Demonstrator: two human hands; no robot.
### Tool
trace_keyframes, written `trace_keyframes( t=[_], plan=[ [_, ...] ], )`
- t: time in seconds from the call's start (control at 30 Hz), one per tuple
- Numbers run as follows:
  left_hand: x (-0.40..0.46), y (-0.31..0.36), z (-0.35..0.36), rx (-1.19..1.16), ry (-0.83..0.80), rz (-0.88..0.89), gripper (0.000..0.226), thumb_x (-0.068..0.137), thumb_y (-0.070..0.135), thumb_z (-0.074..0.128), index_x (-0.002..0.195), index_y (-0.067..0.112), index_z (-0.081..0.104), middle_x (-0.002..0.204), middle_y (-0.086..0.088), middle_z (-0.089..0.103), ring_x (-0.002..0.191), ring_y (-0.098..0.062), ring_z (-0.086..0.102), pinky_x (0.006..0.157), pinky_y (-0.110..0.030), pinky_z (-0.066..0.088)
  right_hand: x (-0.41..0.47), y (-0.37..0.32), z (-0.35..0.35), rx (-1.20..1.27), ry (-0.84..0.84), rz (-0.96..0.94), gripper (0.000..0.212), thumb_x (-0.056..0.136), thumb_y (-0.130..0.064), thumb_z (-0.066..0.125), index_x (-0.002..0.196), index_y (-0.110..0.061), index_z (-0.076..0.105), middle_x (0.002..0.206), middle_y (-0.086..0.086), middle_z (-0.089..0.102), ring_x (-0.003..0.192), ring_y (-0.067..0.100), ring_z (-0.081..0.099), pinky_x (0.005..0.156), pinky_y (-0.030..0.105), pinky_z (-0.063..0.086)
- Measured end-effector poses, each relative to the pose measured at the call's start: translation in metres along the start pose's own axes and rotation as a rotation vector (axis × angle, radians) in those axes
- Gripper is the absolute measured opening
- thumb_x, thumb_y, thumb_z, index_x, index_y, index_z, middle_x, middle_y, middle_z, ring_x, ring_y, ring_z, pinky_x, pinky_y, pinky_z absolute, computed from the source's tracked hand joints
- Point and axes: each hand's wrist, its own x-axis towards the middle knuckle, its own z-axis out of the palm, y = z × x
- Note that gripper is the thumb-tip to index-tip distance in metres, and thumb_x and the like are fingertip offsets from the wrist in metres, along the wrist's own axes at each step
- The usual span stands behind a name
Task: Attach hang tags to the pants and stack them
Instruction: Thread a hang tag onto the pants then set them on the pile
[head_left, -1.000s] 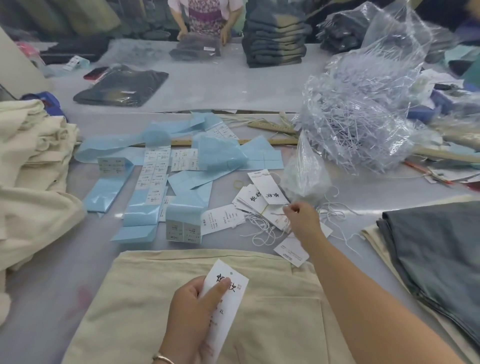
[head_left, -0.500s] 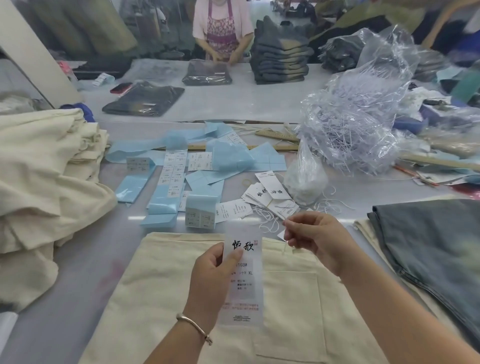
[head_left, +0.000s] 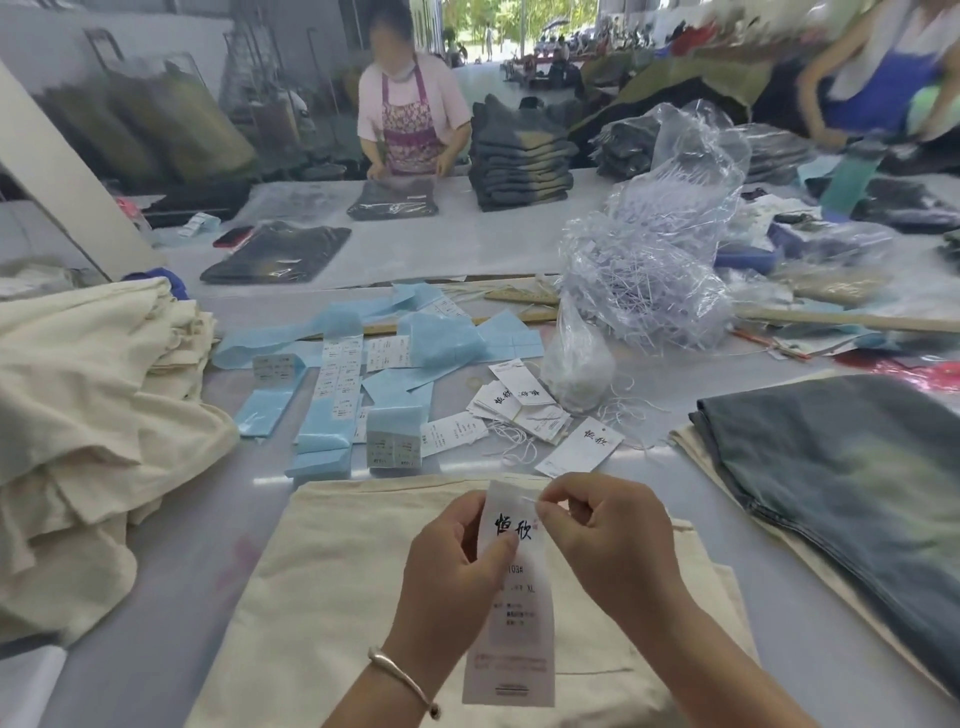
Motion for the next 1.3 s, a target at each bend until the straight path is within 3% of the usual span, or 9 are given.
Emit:
trace_keyframes(
  t=[0.23,0.47,0.7,0.9,1.07,1.2,1.23,1.3],
  plan=[
    [-0.021,0.001,0.013,0.066,-0.041,0.049,0.015,0.079,0.027,0.062,0.093,0.028,0.069,0.077,0.004,0.071,0.07,-0.017,0.067,0.065,-0.031,0.055,-0.019,0.005,-0.008,-0.054,-0.038,0.049,0.011,0.073,-0.02,0.069,0.063,-0.024,0.066,0.047,-0.009,0.044,0.054,0.009,0.042,0.055,0.029,0.035],
    [-0.028,0.0,0.022,0.165,-0.046,0.096,0.021,0.087,0.012,0.067,0.092,0.033,0.068,0.075,0.006,0.071,0.066,-0.015,0.066,0.064,-0.038,0.054,-0.03,0.013,-0.015,-0.076,-0.044,0.091,0.026,0.063,-0.045,0.049,0.064,-0.024,0.065,0.049,-0.013,0.047,0.055,0.003,0.043,0.051,0.02,0.029],
    [-0.031,0.0,0.033,0.2,-0.054,0.1,0.024,0.086,0.011,0.066,0.094,0.033,0.067,0.075,0.007,0.071,0.065,-0.016,0.065,0.063,-0.034,0.053,-0.028,0.02,-0.023,-0.122,-0.051,0.1,0.013,0.073,-0.031,0.067,0.064,-0.021,0.064,0.049,-0.009,0.044,0.057,0.009,0.043,0.054,0.028,0.034],
    [-0.03,0.003,0.044,0.184,-0.058,0.098,0.018,0.078,0.027,0.06,0.094,0.033,0.067,0.075,0.006,0.07,0.065,-0.016,0.065,0.064,-0.038,0.055,-0.024,0.027,-0.032,-0.161,-0.042,0.096,0.017,0.073,-0.029,0.068,0.059,-0.025,0.058,0.048,-0.009,0.042,0.06,0.011,0.044,0.058,0.028,0.037],
    [-0.029,0.004,0.056,0.176,-0.078,0.114,0.016,0.084,0.018,0.063,0.093,0.031,0.067,0.074,0.004,0.07,0.066,-0.019,0.064,0.063,-0.039,0.052,-0.023,0.036,-0.039,-0.092,-0.045,0.077,0.011,0.067,-0.03,0.061,0.059,-0.022,0.06,0.051,-0.018,0.051,0.051,0.006,0.042,0.05,0.027,0.032],
    [-0.027,0.005,0.067,0.181,-0.063,0.146,0.014,0.09,0.017,0.066,0.092,0.03,0.07,0.077,0.008,0.07,0.066,-0.01,0.062,0.059,-0.027,0.05,-0.02,0.042,-0.046,-0.083,-0.045,0.079,0.01,0.07,-0.023,0.066,0.061,-0.022,0.063,0.05,-0.013,0.049,0.053,0.008,0.044,0.05,0.025,0.031],
    [-0.026,0.007,0.071,0.14,-0.052,0.141,0.009,0.092,0.022,0.065,0.09,0.027,0.071,0.077,0.007,0.07,0.067,-0.007,0.061,0.059,-0.024,0.048,-0.02,0.043,-0.048,-0.081,-0.038,0.076,0.01,0.07,-0.022,0.067,0.061,-0.022,0.064,0.05,-0.012,0.049,0.053,0.008,0.044,0.049,0.025,0.03],
    [-0.025,0.012,0.078,-0.054,-0.025,0.05,0.026,0.097,0.034,0.056,0.087,0.019,0.075,0.081,0.001,0.072,0.072,-0.009,0.063,0.062,-0.023,0.047,-0.021,0.046,-0.053,-0.065,-0.024,0.064,0.011,0.072,-0.023,0.069,0.062,-0.023,0.065,0.053,-0.016,0.051,0.053,0.009,0.045,0.049,0.023,0.029]
  ],
)
